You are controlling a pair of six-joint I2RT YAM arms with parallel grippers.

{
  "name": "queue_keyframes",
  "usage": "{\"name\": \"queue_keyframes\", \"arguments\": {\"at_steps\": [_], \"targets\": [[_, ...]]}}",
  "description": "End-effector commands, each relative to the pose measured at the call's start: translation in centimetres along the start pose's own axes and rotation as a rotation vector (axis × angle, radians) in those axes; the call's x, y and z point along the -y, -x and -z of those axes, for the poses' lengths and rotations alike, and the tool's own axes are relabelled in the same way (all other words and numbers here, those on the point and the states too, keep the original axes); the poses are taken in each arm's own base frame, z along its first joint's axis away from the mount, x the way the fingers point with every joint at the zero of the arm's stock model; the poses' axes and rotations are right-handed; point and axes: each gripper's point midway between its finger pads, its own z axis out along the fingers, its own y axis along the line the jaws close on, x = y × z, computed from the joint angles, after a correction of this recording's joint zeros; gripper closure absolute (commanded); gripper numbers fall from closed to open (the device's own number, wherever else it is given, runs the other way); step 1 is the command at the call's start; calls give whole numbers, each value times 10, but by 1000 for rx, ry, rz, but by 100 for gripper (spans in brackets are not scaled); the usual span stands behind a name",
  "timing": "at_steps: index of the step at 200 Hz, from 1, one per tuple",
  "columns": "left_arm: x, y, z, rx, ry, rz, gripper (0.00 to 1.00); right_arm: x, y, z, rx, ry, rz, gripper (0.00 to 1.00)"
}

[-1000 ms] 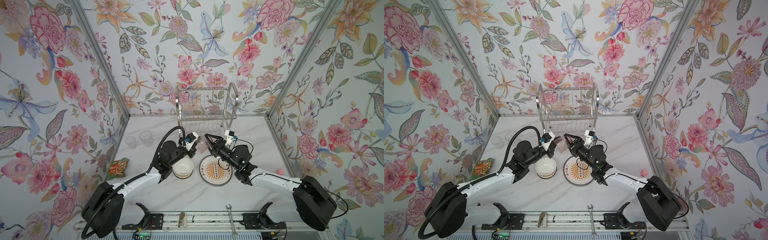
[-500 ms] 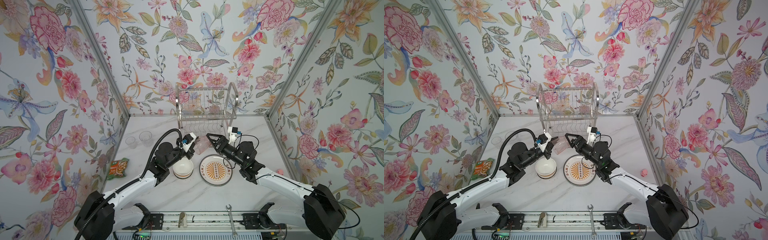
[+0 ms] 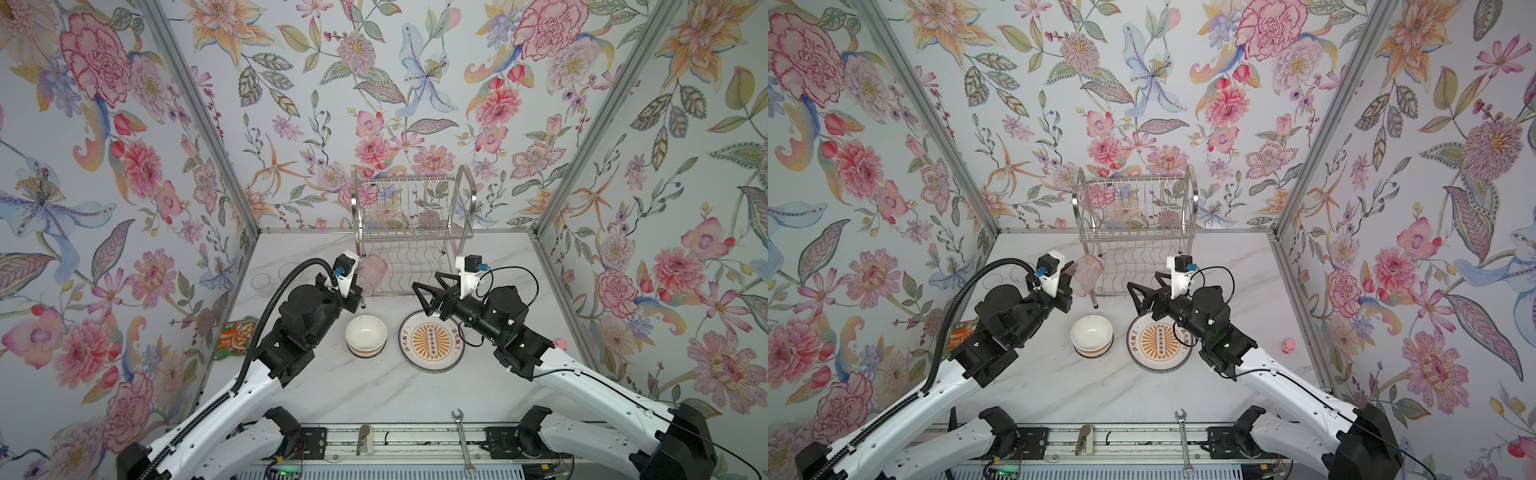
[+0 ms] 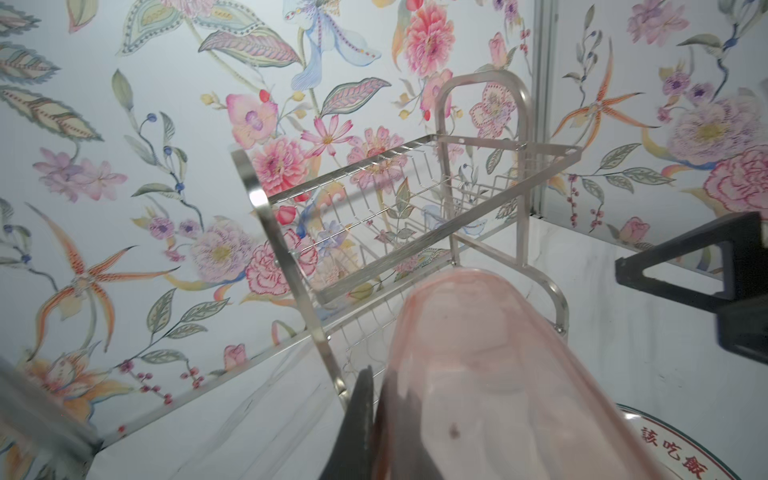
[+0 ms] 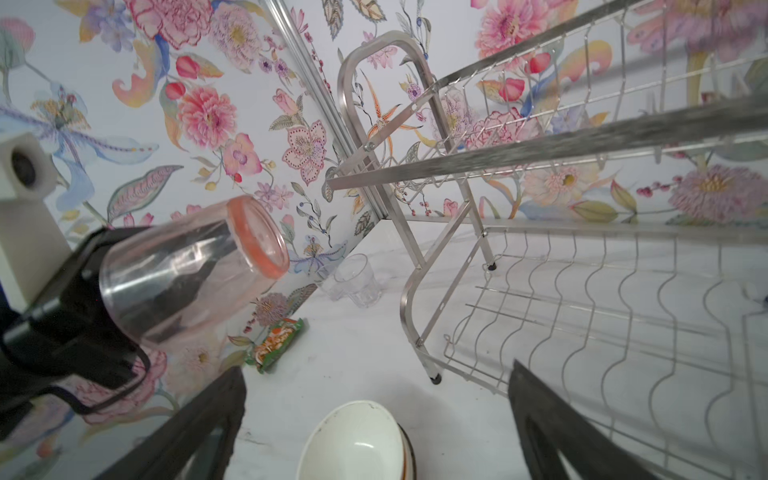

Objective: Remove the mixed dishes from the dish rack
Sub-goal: 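Carry the pink glass beside the clear glasses while the right gripper withdraws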

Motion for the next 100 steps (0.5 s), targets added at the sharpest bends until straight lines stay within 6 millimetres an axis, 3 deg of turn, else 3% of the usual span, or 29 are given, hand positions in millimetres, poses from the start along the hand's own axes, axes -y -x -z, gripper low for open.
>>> {"name": "queue_keyframes", "arguments": {"at_steps": [1, 24, 51, 100], "targets": [[-42, -4, 15, -105, 174, 39, 100, -2, -12, 6, -38, -17, 300, 1], [-72, -13, 17, -214, 238, 93, 100, -11, -22, 8, -74, 10, 429, 1], [-101, -28, 14, -369, 277, 137, 100, -11, -28, 11, -89, -3, 463, 1], [-116, -66, -18, -596, 236, 115, 100, -9, -35, 17, -99, -13, 463, 1]]}}
